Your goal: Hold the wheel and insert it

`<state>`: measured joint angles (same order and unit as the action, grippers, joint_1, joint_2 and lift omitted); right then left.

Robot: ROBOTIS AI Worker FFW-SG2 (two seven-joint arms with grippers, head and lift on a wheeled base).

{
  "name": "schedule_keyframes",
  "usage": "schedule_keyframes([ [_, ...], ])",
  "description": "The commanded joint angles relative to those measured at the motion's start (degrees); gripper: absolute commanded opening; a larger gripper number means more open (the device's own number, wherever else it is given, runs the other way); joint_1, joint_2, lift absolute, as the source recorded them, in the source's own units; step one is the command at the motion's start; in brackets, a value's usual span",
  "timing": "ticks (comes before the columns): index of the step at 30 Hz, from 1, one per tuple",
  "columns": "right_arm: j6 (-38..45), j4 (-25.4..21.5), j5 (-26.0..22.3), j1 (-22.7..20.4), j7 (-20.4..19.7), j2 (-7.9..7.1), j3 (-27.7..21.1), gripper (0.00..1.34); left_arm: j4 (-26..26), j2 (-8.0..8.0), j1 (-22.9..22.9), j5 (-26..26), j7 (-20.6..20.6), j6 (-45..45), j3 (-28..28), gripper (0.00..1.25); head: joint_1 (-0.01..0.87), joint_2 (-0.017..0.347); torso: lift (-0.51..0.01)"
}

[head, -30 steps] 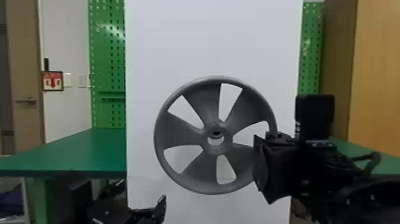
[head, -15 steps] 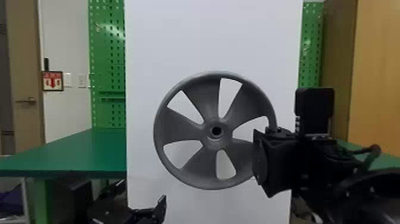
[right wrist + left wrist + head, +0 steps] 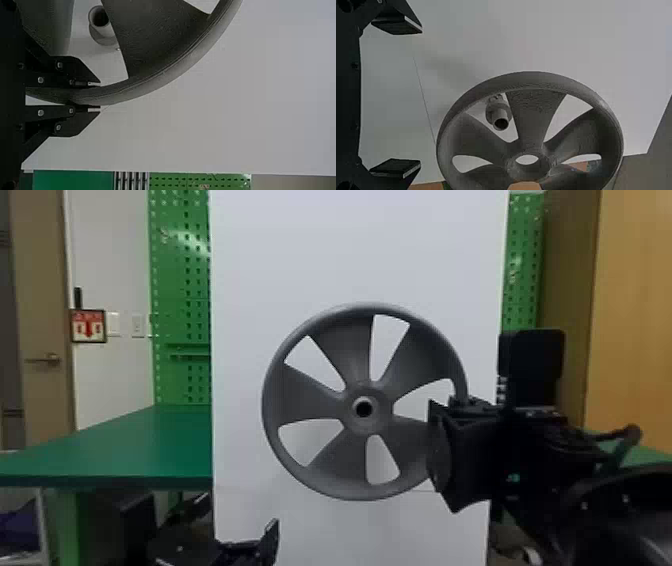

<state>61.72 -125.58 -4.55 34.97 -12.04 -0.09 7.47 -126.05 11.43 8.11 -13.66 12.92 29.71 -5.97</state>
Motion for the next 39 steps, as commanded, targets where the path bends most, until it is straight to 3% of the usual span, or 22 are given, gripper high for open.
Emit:
schedule_keyframes([
  [1,0.0,0.2,0.1,0.1,0.0,0.0,0.1,0.17,0.0,0.0,0.0,-0.1,0.0,0.0,-0.1,1.15,0.097,0.015,-0.442],
  [39,-1.5,3.0,0.7,0.9,0.0,0.14,0.4,0.17,0.1,0.0,-0.1,-0.1,0.0,0.0,0.1,1.15,0.097,0.015,-0.442],
])
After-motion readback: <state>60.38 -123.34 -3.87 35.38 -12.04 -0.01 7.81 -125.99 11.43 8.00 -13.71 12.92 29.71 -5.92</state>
